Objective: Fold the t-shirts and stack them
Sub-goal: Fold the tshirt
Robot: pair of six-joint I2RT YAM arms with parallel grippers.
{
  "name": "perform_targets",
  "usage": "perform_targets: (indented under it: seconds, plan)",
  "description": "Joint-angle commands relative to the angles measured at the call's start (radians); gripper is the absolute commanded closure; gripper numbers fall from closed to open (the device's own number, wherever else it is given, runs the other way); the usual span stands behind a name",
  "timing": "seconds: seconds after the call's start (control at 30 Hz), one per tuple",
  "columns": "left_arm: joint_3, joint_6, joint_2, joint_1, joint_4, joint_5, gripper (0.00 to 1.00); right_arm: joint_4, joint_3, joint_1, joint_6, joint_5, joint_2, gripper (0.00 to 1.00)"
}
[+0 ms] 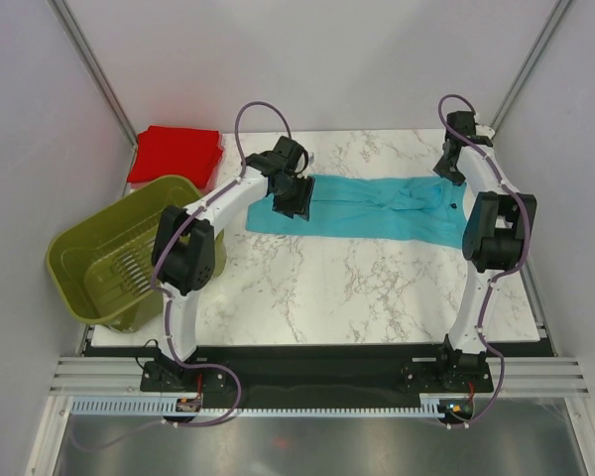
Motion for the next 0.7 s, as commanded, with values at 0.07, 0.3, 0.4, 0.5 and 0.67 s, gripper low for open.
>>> perform_targets:
  seconds: [0.07,0.3,0.4,0.5,0.67]
  plan:
    - [0.062,-0.036,0.055,0.002,0.013,-0.01,0.45,-0.005,0.07,0.01,0.013,-0.011,0.048,0.55]
    - [0.067,-0.056,0.123,0.005,0.013,-0.031,0.45,-0.008,0.062,0.009,0.036,-0.011,0.062,0.58]
    - [0.07,-0.059,0.138,0.008,0.013,-0.053,0.45,-0.003,0.058,0.009,0.043,-0.019,0.076,0.59]
    - [0.064,-0.064,0.155,0.011,0.011,-0.053,0.45,0.0,0.061,0.009,0.04,-0.017,0.094,0.61]
    - [0.053,-0.064,0.171,0.013,0.013,-0.071,0.45,0.006,0.062,0.009,0.047,-0.02,0.106,0.65]
